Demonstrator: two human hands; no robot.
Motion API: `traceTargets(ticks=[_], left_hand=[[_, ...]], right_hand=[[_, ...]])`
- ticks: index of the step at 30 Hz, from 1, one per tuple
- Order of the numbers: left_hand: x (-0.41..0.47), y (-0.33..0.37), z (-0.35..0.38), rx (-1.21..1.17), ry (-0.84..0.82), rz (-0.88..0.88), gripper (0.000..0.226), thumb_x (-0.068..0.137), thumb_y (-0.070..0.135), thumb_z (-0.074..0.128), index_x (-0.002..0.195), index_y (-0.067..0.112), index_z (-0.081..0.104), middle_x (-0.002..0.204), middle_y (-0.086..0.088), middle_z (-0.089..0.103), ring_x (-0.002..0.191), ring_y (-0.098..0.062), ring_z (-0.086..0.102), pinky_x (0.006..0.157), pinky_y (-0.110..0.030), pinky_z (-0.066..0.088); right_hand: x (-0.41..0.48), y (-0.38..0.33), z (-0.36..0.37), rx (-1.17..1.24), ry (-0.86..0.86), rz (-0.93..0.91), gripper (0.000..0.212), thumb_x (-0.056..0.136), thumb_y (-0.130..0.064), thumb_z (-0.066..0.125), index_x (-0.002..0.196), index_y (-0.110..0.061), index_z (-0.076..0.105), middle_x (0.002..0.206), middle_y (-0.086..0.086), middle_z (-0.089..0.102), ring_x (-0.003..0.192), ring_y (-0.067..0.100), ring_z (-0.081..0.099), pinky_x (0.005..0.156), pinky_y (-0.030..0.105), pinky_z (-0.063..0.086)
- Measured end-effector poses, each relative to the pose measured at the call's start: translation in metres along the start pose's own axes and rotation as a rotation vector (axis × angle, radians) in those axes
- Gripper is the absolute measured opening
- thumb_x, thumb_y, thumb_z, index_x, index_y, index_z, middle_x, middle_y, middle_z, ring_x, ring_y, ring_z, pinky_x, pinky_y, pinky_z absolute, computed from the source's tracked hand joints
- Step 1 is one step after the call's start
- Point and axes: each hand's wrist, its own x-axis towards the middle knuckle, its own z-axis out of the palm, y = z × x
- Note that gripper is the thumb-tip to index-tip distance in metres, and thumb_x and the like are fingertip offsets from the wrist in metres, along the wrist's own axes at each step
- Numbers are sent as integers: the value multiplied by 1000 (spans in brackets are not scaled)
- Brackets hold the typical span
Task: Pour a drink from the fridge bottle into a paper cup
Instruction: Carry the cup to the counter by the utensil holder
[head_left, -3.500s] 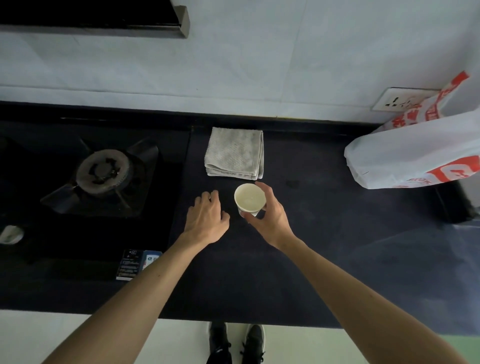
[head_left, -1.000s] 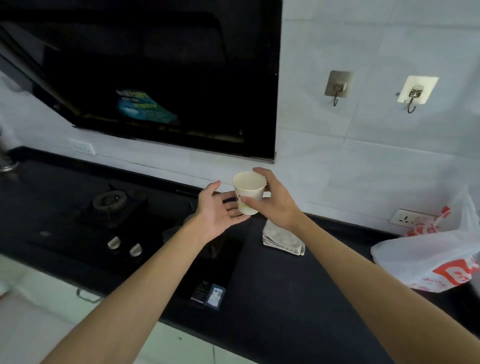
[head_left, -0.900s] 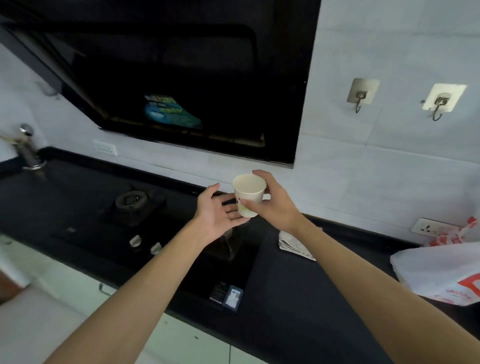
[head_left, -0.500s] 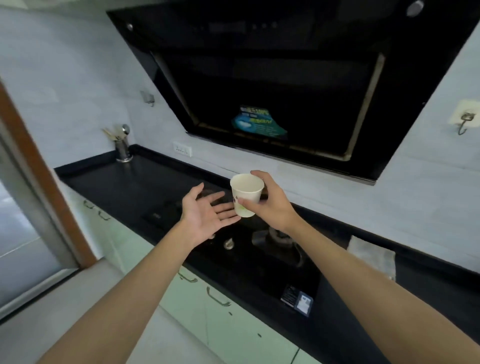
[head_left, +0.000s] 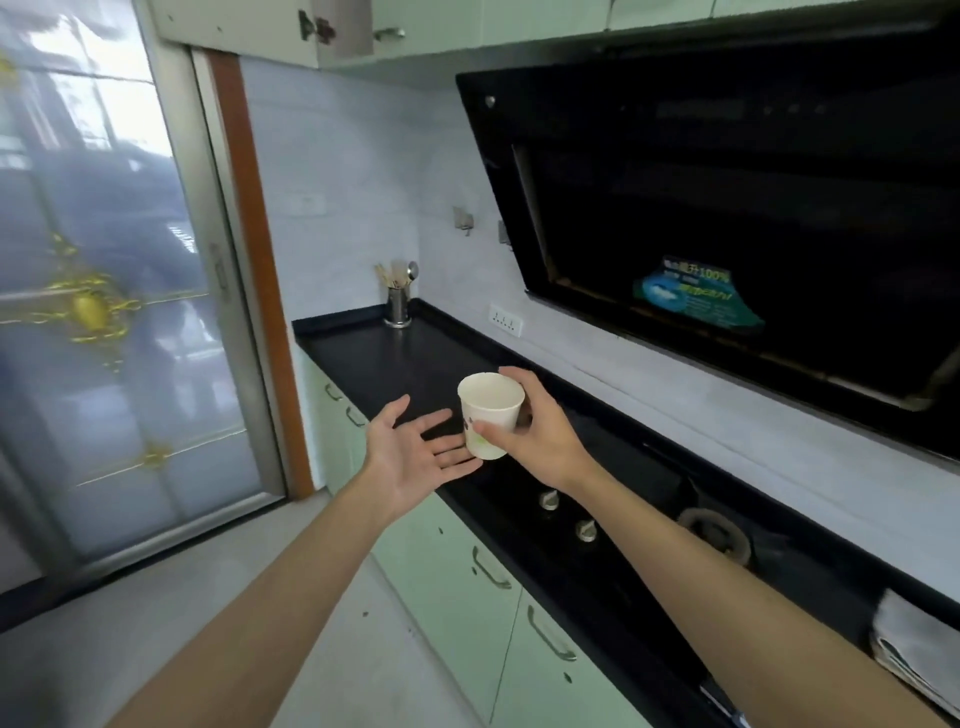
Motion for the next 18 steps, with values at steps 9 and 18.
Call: traceTargets(ticks=[9, 18], left_hand=[[9, 53, -45, -23, 138, 113, 66, 97, 51, 40, 142, 2, 43, 134, -38, 50, 120, -54, 54, 102, -61, 44], [59, 105, -56, -6, 201, 226, 63, 97, 53, 39, 140, 7, 46, 135, -33, 53, 119, -49, 57, 100, -58, 48]], right_hand=[[66, 2, 67, 85, -123, -52, 73, 77, -30, 82, 139, -29, 43, 124, -16, 55, 117, 9, 54, 99, 41, 52], [157, 9, 97, 134, -226, -118, 68, 79, -31, 80, 136, -34, 43, 124, -14, 56, 118, 10, 55, 99, 41, 53]])
